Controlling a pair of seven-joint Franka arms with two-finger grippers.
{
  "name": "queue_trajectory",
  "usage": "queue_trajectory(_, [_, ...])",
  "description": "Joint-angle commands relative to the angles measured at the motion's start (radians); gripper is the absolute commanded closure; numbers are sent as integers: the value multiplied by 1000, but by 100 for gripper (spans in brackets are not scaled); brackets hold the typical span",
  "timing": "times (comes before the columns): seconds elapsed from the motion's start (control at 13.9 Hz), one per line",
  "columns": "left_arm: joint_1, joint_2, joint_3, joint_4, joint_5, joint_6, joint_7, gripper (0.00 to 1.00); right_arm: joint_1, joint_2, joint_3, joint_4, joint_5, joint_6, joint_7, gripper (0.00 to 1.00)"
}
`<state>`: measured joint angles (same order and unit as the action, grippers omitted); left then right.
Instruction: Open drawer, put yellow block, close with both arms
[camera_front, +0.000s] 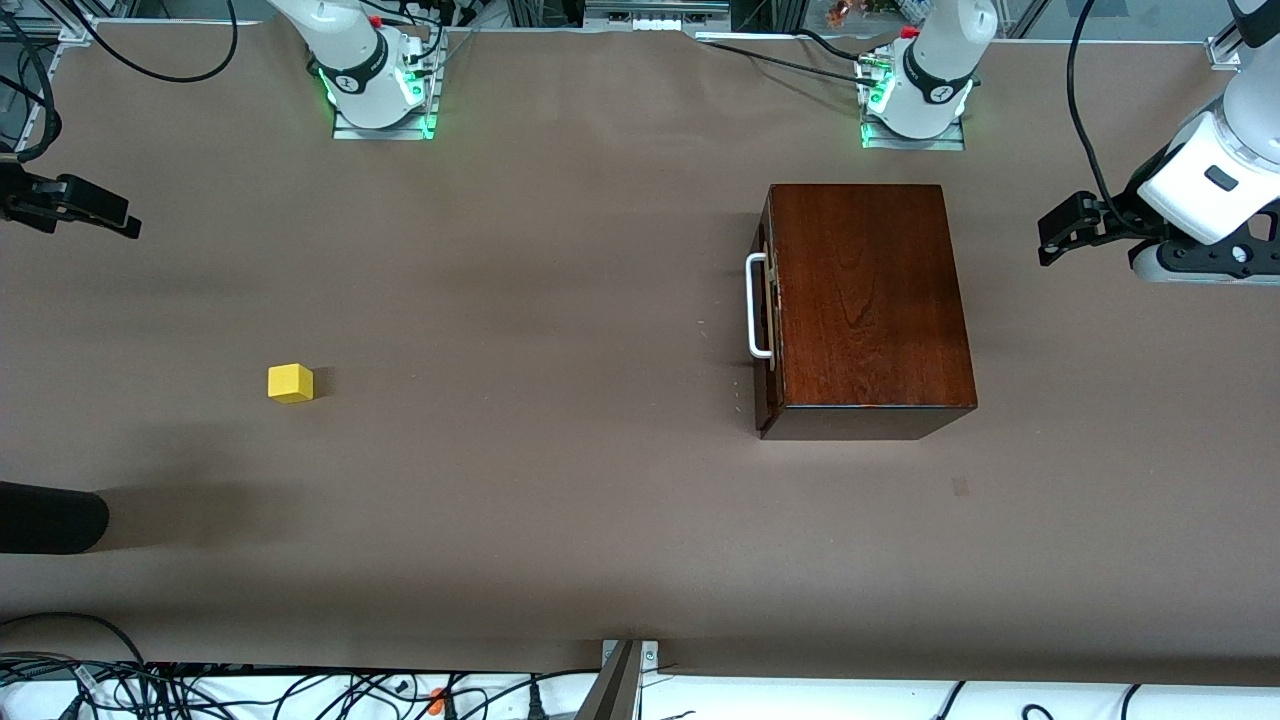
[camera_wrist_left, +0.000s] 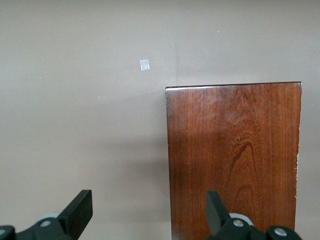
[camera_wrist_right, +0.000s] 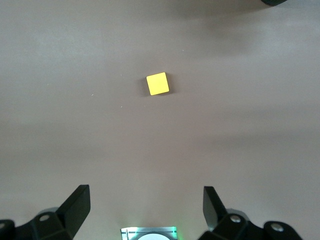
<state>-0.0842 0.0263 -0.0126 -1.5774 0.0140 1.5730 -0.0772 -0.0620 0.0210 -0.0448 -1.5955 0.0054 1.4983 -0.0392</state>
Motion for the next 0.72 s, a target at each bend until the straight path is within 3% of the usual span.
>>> queue_trajectory(0.0, [6,-2,2,-3,-26,10,25,0,-1,-10,3,-9,-4,-7,13,0])
queue_trajectory(0.65, [7,-5,11,10,-32,2,14,0,-1,-10,3,-9,-4,-9,13,0])
